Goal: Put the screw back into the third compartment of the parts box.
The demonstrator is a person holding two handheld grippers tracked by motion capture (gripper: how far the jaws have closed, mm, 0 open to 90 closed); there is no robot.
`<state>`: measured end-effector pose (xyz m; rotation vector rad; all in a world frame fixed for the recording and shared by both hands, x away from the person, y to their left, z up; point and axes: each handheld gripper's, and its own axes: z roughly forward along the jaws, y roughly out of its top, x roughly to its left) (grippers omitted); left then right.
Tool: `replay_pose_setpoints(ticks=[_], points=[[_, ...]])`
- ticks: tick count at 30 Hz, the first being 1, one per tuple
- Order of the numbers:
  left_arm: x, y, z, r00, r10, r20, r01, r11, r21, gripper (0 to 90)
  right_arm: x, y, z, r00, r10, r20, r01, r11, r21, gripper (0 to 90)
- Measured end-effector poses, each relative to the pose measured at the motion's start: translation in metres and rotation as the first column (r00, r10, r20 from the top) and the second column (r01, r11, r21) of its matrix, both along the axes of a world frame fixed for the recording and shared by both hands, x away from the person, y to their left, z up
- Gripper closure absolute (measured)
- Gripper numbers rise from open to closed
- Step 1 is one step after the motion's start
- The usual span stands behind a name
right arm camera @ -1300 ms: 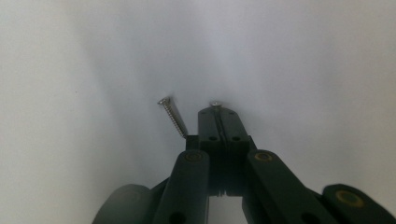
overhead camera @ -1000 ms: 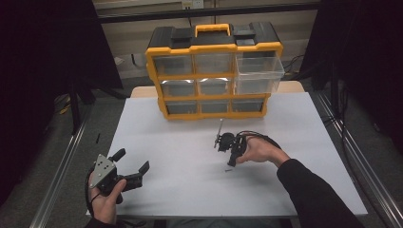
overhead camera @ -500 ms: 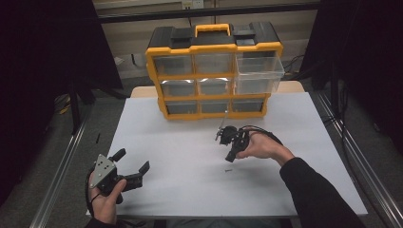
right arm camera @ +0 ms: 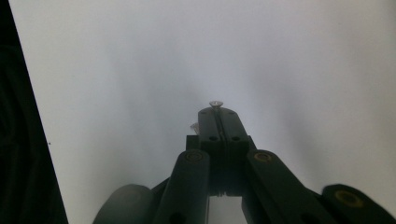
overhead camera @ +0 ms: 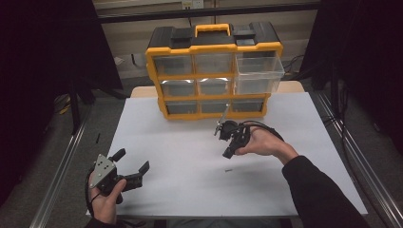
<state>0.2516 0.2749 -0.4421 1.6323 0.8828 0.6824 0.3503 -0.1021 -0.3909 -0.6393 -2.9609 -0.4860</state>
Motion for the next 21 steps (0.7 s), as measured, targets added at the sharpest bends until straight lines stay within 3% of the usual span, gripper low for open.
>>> replay_pose_setpoints(ticks=[9,21], points=[[0.000,0.000,0.000,1.0000,0.002,0.001,-0.002,1.0000,0.000,2.7,-0.002,-0.003,0.023,0.9985,-0.026,0.048,0.024,0.999,0.037,88.9],[0.000,0.000,0.000,1.0000,0.006,0.003,-0.006,1.0000,0.003,2.7,-0.005,-0.005,0.050,0.9971,-0.013,0.075,0.006,0.997,0.082,88.8]])
